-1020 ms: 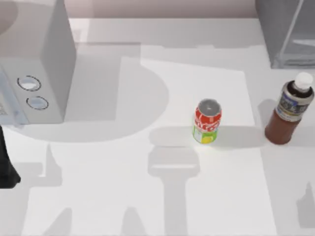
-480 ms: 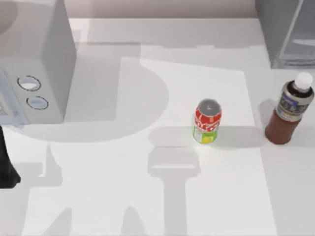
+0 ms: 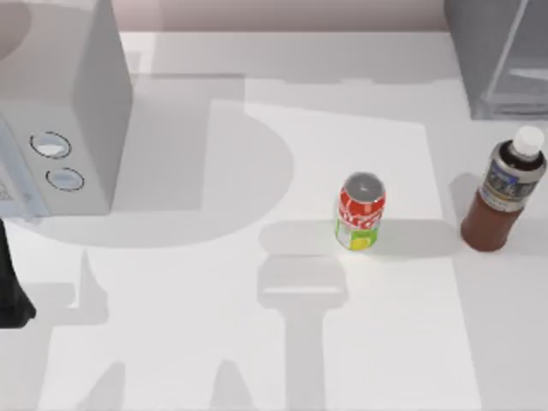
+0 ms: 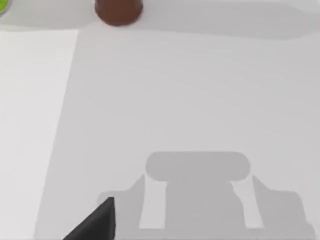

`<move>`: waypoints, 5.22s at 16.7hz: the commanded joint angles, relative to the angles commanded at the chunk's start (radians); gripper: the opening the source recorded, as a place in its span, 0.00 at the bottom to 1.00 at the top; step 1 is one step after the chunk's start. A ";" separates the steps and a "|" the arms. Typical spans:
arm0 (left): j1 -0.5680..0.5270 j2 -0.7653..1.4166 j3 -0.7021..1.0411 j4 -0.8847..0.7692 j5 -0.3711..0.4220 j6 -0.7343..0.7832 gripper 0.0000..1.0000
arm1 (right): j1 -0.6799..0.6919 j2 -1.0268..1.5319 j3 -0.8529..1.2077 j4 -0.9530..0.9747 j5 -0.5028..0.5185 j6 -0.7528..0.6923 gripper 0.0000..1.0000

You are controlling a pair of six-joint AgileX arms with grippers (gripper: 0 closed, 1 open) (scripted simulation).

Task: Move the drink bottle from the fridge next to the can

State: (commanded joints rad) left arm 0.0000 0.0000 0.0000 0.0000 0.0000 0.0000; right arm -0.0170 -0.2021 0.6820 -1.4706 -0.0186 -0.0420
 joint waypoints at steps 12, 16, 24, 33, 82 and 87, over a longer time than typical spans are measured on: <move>0.000 0.000 0.000 0.000 0.000 0.000 1.00 | -0.907 1.003 0.379 -0.111 -0.479 -1.000 1.00; 0.000 0.000 0.000 0.000 0.000 0.000 1.00 | -1.287 1.457 0.503 -0.096 -0.668 -1.442 1.00; 0.000 0.000 0.000 0.000 0.000 0.000 1.00 | -1.766 1.987 0.640 -0.010 -0.917 -1.962 1.00; 0.000 0.000 0.000 0.000 0.000 0.000 1.00 | -1.757 2.015 0.650 0.031 -0.937 -1.956 1.00; 0.000 0.000 0.000 0.000 0.000 0.000 1.00 | -0.024 1.833 0.317 1.523 -0.004 0.033 1.00; 0.000 0.000 0.000 0.000 0.000 0.000 1.00 | -0.022 1.932 0.434 1.501 -0.005 0.034 1.00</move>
State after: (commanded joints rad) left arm 0.0000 0.0000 0.0000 0.0000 0.0000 0.0000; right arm -0.0390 1.7297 1.1161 0.0307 -0.0232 -0.0081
